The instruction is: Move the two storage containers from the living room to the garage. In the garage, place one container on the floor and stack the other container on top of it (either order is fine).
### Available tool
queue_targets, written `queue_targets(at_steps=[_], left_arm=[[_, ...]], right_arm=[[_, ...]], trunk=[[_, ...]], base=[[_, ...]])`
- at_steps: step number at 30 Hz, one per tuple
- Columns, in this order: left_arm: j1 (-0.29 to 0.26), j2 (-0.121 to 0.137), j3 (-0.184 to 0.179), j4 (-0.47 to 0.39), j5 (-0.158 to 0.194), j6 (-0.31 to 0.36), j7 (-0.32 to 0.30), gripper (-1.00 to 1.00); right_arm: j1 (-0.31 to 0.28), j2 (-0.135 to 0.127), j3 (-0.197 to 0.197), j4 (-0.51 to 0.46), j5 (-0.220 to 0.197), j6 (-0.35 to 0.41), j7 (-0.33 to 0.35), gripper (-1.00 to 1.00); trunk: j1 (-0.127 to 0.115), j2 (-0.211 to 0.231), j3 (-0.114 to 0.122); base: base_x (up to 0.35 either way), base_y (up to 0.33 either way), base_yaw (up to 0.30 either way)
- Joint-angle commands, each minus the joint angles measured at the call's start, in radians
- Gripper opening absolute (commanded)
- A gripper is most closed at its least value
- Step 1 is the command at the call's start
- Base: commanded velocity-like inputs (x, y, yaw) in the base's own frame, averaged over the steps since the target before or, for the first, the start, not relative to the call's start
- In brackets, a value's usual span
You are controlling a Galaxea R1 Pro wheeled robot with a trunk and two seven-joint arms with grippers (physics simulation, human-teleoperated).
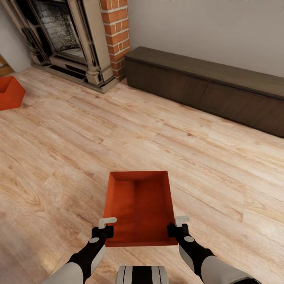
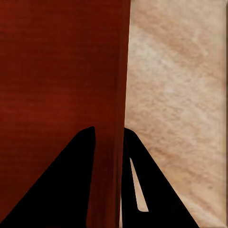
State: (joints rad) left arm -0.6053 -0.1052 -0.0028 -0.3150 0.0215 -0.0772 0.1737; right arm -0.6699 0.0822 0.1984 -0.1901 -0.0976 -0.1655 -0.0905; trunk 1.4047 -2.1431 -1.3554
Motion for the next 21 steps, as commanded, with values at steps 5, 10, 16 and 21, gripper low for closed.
queue_targets(at_steps=[5,10,16,21], left_arm=[[-0.001,0.001,0.009,-0.001,-0.006,-0.004,0.036,-1.0],[-0.001,0.001,0.009,-0.001,-0.005,-0.004,0.036,-1.0],[-0.001,0.001,0.009,-0.001,-0.005,-0.004,0.036,-1.0],[-0.001,0.001,0.009,-0.001,-0.005,-0.004,0.036,-1.0]], right_arm=[[0.0,-0.001,0.003,0.003,-0.015,-0.005,-0.009,-1.0],[0.0,-0.001,0.003,0.003,-0.015,-0.005,-0.009,-1.0],[0.0,-0.001,0.003,0.003,-0.016,-0.003,-0.009,-1.0],[0.0,-0.001,0.002,0.003,-0.016,-0.003,-0.009,-1.0]], trunk=[[-0.019,0.035,0.015],[-0.039,0.07,0.031],[-0.062,0.112,0.05],[-0.081,0.147,0.065]], base=[[0.0,0.0,0.0],[0.0,0.0,0.0],[0.0,0.0,0.0],[0.0,0.0,0.0]])
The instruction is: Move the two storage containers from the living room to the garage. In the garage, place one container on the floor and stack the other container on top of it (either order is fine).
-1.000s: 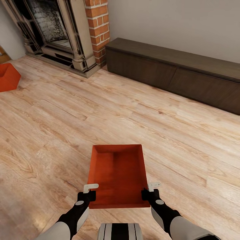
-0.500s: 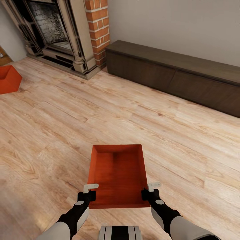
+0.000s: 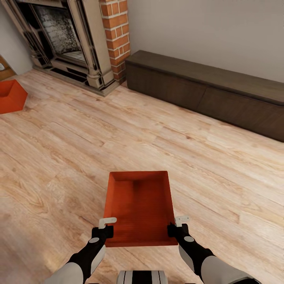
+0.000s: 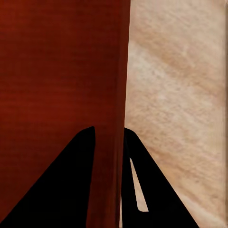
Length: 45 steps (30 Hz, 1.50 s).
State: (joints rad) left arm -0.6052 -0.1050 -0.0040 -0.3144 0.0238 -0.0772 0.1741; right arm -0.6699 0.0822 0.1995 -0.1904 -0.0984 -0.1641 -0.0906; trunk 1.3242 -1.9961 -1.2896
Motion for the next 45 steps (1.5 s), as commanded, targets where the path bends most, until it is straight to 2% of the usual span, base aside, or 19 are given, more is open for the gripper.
queue_targets(at_steps=[1,45], left_arm=[[-0.001,0.001,0.01,-0.002,-0.007,-0.004,0.036,-1.0],[-0.001,0.004,0.013,0.0,-0.005,-0.004,0.035,-1.0]], right_arm=[[0.0,-0.001,0.001,0.003,-0.015,-0.005,-0.009,-1.0],[0.0,-0.001,0.0,0.003,-0.018,-0.007,-0.009,-1.0]], trunk=[[-0.004,0.007,0.003],[-0.173,0.315,0.141]], base=[[0.0,0.0,0.0],[0.0,0.0,0.0]])
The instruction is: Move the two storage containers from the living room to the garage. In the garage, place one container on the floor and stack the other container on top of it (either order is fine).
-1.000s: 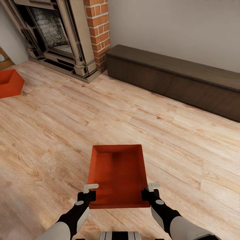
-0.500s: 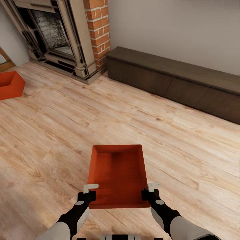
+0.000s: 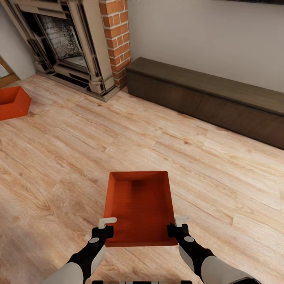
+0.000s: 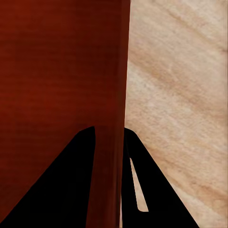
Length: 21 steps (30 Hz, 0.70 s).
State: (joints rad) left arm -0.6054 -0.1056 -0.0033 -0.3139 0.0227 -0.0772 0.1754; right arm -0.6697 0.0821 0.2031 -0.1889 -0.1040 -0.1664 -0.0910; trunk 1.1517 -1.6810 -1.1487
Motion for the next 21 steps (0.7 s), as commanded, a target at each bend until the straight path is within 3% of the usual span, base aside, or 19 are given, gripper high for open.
queue_targets(at_steps=[1,15,21], left_arm=[[-0.001,0.005,0.012,0.0,-0.004,-0.004,0.033,-1.0],[-0.001,0.003,0.014,-0.003,-0.001,-0.01,0.033,-1.0],[-0.001,0.007,0.01,0.003,0.026,-0.009,0.032,-1.0]], right_arm=[[-0.001,-0.001,-0.004,0.002,-0.012,-0.005,-0.009,-1.0],[-0.001,0.004,-0.005,0.002,-0.013,-0.005,-0.009,-1.0],[-0.001,0.007,-0.005,0.002,-0.015,-0.005,-0.009,-1.0]], trunk=[[-0.004,0.007,0.003],[-0.058,0.105,0.047],[-0.081,0.147,0.065]], base=[[0.0,0.0,0.0],[0.0,0.0,0.0],[0.0,0.0,0.0]])
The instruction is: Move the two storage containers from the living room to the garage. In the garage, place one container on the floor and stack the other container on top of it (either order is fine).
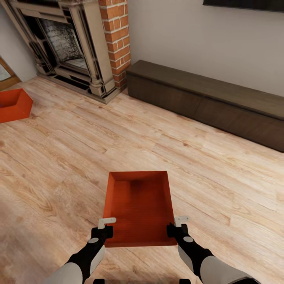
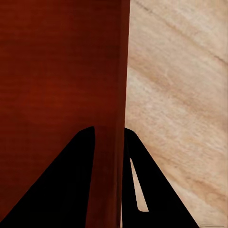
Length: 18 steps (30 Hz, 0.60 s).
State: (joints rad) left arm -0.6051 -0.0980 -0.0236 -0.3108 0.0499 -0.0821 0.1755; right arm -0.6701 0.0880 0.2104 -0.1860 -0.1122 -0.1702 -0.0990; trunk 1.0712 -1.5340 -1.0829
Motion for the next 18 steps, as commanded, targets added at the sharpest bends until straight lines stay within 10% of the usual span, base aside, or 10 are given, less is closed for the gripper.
queue_targets(at_steps=[1,18], left_arm=[[-0.001,0.0,0.03,0.004,0.001,-0.004,0.032,-1.0],[-0.001,0.002,0.028,0.126,0.072,-0.009,0.03,-1.0]], right_arm=[[0.0,0.001,-0.013,-0.001,-0.007,-0.002,-0.001,-1.0],[0.013,0.006,-0.013,0.015,-0.011,0.0,-0.001,-1.0]], trunk=[[-0.004,0.007,0.003],[-0.069,0.126,0.056]], base=[[0.0,0.0,0.0],[0.0,0.0,0.0]])
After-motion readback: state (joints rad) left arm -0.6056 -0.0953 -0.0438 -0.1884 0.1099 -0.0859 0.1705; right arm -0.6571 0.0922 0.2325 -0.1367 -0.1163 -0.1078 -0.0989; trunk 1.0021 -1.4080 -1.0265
